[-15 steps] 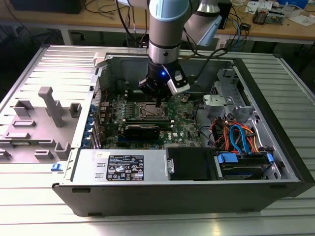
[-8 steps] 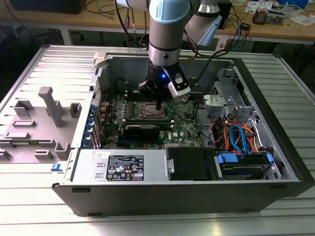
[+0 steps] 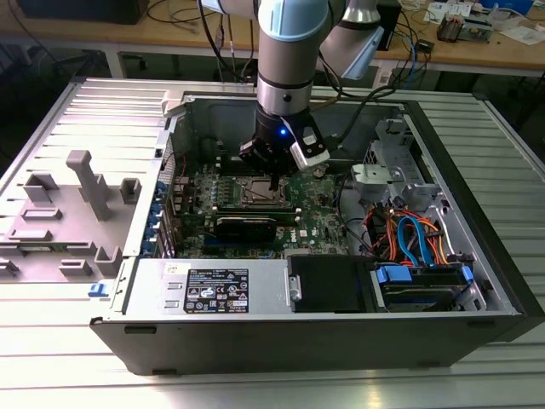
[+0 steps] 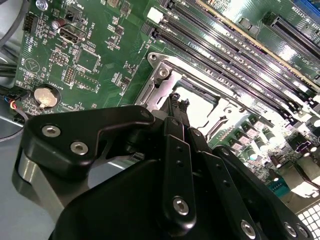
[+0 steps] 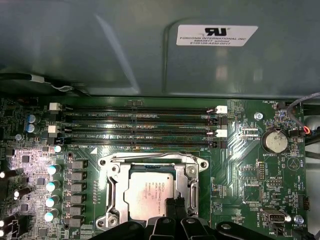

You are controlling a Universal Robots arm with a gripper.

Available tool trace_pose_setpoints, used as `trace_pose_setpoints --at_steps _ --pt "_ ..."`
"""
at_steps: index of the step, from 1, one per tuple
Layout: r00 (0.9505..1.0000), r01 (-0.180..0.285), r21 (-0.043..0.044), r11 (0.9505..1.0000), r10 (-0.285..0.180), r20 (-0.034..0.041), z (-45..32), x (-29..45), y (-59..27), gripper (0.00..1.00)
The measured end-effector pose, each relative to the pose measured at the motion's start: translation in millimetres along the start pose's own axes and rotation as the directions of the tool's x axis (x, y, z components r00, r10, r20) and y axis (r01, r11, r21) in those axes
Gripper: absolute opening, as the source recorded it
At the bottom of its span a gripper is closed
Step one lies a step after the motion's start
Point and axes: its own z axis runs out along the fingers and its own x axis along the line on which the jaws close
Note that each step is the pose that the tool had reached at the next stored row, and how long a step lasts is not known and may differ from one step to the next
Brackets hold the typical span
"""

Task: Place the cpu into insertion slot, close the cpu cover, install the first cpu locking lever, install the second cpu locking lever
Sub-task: 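Install the second cpu locking lever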

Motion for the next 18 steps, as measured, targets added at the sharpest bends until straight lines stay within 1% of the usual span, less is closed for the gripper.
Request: trace_pose_setpoints --at_steps 5,6,7,9,18 --pt "1.0000 0.000 0.0001 1.0000 0.000 0.0000 -0.1 0.0 -0.1 0.11" --pt "1.0000 0.000 0.0002 1.0000 0.000 -0.0001 -0.8 0.0 -0.2 0.11" --pt "1.0000 0.000 0.0000 1.0000 0.000 0.0000 -3.5 0.0 0.1 0.11" --pt "1.0000 0.000 0.0003 1.0000 0.000 0.0000 -6.1 0.0 0.2 0.11" --pt "1.0000 0.000 0.0004 1.0000 0.000 0.0000 -6.4 0.1 -3.5 0.11"
